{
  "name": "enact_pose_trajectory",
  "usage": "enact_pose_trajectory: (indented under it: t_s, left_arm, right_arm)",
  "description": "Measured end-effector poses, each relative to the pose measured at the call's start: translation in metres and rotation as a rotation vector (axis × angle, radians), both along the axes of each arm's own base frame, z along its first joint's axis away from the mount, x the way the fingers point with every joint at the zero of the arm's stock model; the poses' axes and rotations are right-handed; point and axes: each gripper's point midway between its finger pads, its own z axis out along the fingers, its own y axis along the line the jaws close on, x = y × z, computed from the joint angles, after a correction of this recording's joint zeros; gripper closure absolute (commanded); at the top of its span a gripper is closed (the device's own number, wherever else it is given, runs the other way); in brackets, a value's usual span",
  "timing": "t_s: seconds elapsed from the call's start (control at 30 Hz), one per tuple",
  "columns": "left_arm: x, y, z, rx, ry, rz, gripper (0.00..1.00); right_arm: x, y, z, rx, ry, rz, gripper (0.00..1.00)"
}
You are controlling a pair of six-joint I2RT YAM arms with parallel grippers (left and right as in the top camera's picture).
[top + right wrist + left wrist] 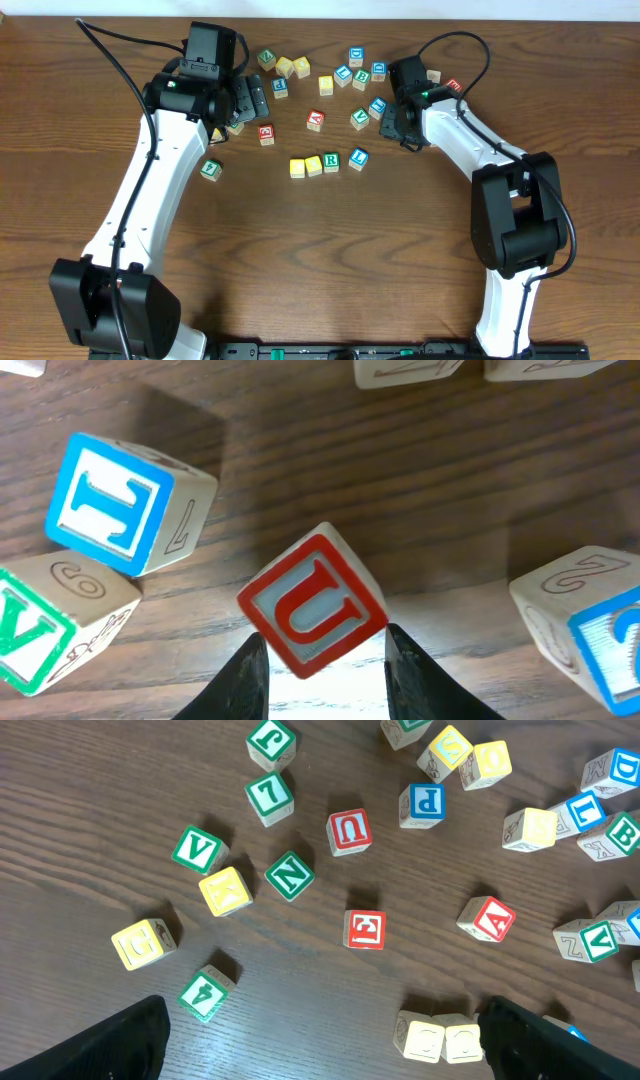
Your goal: Spell out CORL
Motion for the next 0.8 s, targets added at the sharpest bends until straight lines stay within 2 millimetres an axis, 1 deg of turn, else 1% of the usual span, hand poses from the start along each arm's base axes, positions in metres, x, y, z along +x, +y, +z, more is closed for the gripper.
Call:
enact_pose_trajectory:
  t_s: [0.1, 0.3, 0.5, 0.63, 0.73, 0.77, 0.8]
  left_arm:
    - [0.000, 0.000, 0.000, 0.000, 0.000, 0.000, 0.02]
    - [0.000, 0.000, 0.000, 0.000, 0.000, 0.000, 0.02]
    - [0.001, 0.000, 0.001, -0.001, -0.006, 0.000, 0.02]
    - [0.003, 0.000, 0.002, -0.002, -0.014, 0.001, 0.02]
    - [-0.001, 0.000, -0.001, 0.001, 0.005, 0.000, 0.02]
    - [-0.003, 0.001, -0.002, 0.003, 0.014, 0.000, 0.08]
    - [-0.005, 0.001, -0.003, 0.005, 0.024, 0.001, 0.18]
  right_arm:
    - [-0.006, 0.007, -0.002, 0.031, 0.028, 0.037, 0.68]
    - [-0.031, 0.016, -0.008, 0.086, 0.138, 0.090, 0.69]
    - [-0.049, 0.024, -0.010, 0.134, 0.218, 0.115, 0.69]
    - [-0.052, 0.029, -0.010, 0.145, 0.227, 0.128, 0.69]
    - [-0.053, 0.037, -0.010, 0.150, 0.221, 0.147, 0.69]
    - [-0.054, 0.040, -0.009, 0.151, 0.218, 0.154, 0.69]
    - [-0.054, 0.044, -0.009, 0.152, 0.215, 0.161, 0.69]
